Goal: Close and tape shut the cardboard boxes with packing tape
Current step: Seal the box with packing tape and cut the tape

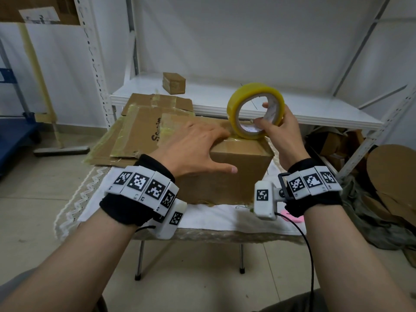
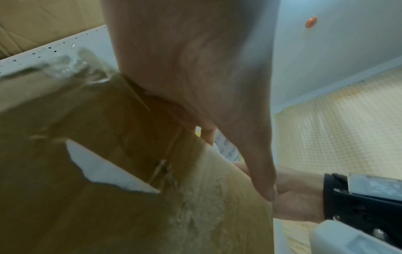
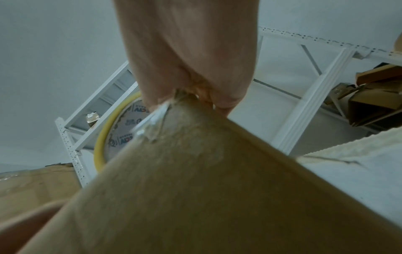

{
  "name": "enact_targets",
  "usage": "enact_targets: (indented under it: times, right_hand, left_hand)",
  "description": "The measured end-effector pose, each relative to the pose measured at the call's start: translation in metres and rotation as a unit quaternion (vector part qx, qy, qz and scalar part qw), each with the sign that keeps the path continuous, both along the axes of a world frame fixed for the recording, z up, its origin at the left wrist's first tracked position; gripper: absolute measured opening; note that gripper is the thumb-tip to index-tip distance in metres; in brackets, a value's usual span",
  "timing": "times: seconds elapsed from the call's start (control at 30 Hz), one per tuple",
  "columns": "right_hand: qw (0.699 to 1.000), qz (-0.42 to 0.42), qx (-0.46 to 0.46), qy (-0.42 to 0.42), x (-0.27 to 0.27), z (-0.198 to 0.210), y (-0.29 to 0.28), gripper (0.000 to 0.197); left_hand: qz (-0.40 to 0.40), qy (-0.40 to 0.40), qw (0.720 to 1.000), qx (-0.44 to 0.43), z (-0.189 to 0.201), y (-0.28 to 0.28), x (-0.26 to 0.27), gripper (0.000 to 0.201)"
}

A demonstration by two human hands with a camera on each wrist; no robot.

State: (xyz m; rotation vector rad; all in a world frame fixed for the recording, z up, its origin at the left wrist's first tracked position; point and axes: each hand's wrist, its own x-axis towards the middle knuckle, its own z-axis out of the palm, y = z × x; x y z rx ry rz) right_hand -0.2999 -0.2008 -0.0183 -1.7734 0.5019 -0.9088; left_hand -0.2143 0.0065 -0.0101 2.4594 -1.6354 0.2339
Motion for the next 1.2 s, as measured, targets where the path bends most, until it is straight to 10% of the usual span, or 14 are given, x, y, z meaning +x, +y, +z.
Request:
enact_targets:
  times: [1.2]
  right_hand:
    - [0.986,-0.144,0.038,-0.080,-0.010,-0.001,-0.015,0.028]
  left_hand:
    - [0.007,-0.017,1.000,0.009,-0.012,-0.015,-0.003,0.104]
